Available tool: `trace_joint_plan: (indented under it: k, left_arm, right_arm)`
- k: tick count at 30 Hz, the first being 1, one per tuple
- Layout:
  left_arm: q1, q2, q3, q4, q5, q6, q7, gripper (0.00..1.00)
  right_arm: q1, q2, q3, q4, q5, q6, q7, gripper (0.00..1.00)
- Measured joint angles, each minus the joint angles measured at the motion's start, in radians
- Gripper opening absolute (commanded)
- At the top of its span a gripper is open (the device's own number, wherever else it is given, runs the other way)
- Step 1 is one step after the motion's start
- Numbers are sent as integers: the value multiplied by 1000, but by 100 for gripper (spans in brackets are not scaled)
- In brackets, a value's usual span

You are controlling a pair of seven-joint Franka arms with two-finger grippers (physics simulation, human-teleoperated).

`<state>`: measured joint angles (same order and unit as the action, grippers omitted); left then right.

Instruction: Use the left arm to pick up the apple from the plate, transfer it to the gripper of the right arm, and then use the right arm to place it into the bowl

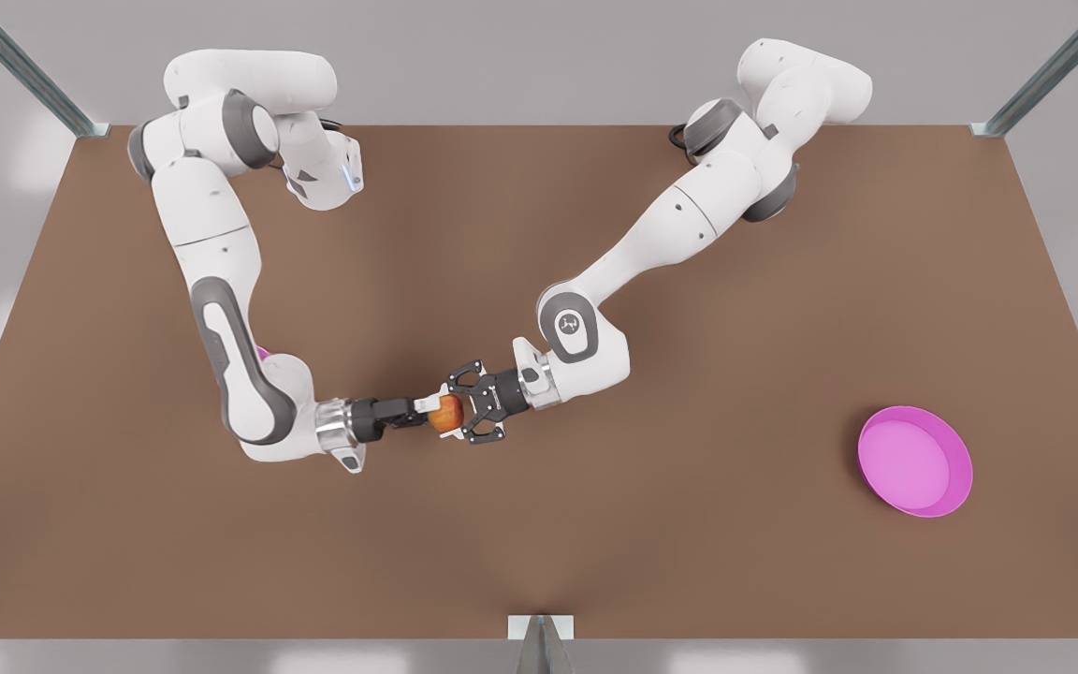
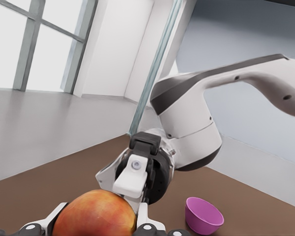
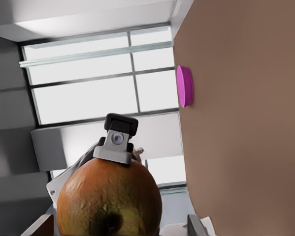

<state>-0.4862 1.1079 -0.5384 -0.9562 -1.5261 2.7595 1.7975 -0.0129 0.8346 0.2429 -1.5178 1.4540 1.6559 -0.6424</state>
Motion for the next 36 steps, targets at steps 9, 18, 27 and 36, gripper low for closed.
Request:
trace_joint_plan:
  k: [9, 18, 27, 36]
  left_arm:
    - [0, 4, 0, 0, 0, 0, 11, 52]
    - [0, 5, 0, 0, -1, 0, 18, 52]
    - [0, 6, 0, 0, 0, 0, 22, 53]
    - [0, 6, 2, 0, 4, -11, 20, 91]
  right_arm:
    - [3, 0, 13, 4, 1, 2, -60, 100]
    - [17, 0, 13, 4, 2, 3, -96, 84]
    - [18, 0, 12, 6, 3, 3, -120, 66]
    - [24, 0, 13, 11, 5, 3, -135, 61]
